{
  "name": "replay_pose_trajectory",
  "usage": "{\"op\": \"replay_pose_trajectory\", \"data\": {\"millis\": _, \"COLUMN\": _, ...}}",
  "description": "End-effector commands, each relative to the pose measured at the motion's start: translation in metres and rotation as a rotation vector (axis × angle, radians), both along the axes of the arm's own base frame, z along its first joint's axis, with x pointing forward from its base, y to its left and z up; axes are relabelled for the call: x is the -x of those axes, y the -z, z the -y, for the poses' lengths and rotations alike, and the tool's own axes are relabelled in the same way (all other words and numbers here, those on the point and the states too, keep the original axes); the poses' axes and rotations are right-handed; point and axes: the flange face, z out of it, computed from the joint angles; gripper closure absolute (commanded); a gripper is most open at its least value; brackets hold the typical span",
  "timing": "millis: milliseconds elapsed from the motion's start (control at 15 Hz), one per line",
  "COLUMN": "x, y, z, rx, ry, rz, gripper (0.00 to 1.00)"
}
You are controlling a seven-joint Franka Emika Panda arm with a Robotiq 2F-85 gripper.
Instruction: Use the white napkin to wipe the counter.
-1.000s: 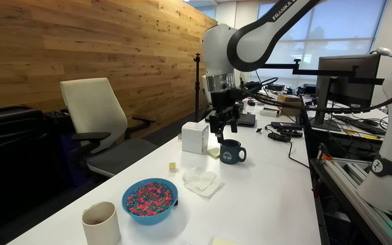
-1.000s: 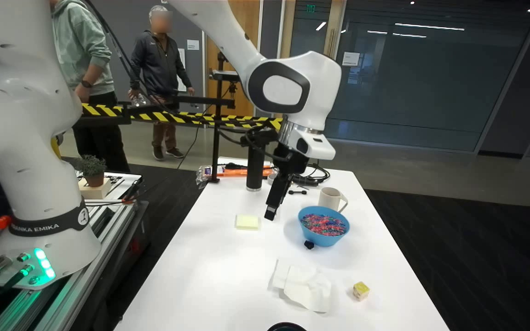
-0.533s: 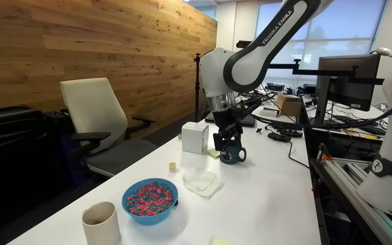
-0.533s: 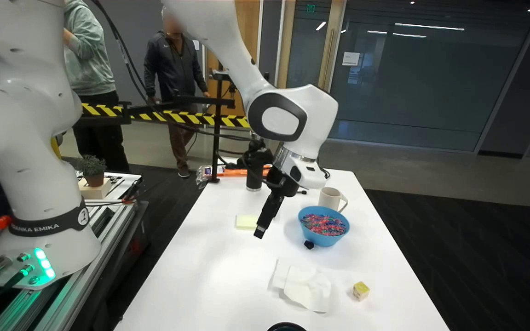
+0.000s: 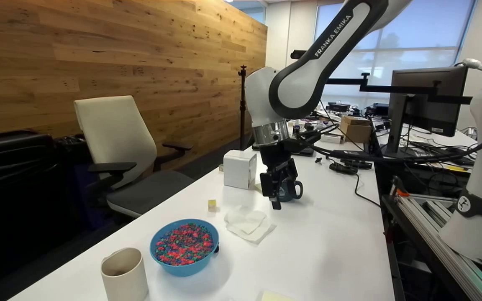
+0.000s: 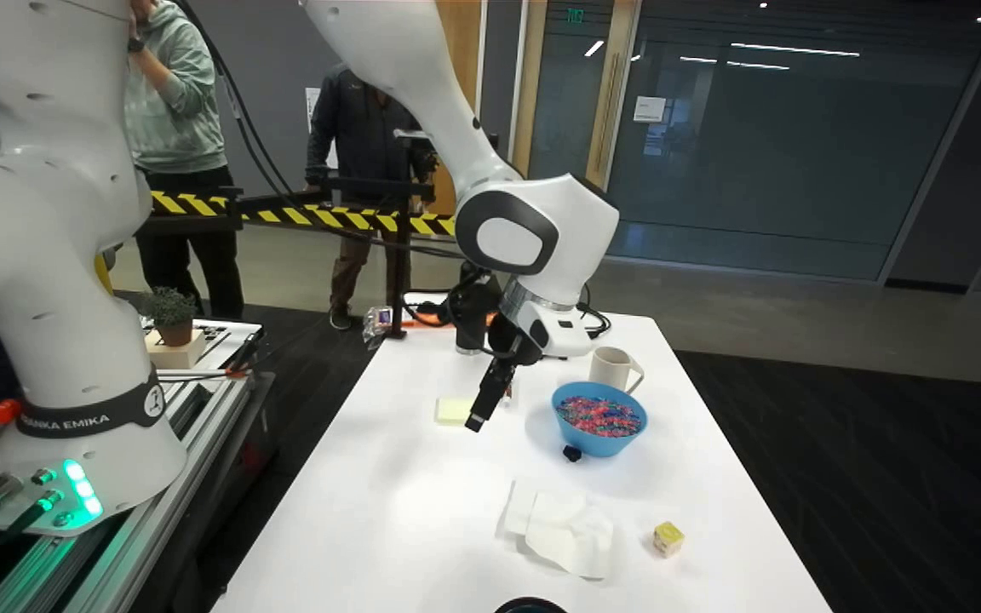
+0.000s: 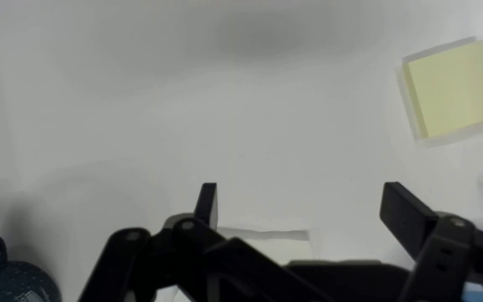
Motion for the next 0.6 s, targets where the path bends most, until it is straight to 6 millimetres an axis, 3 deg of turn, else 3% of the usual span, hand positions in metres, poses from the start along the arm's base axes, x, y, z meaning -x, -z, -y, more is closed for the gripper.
{"op": "replay_pose_trajectory", "data": {"millis": 0, "x": -0.005, "y": 0.004, "z": 0.002, "rx": -0.047, "ry": -0.037, "rz": 0.046, "gripper": 0.0}}
{"op": "replay_pose_trajectory", "data": {"millis": 533, "x": -0.027, "y": 0.006, "z": 0.005, "rx": -0.128, "ry": -0.114, "rz": 0.203, "gripper": 0.0}}
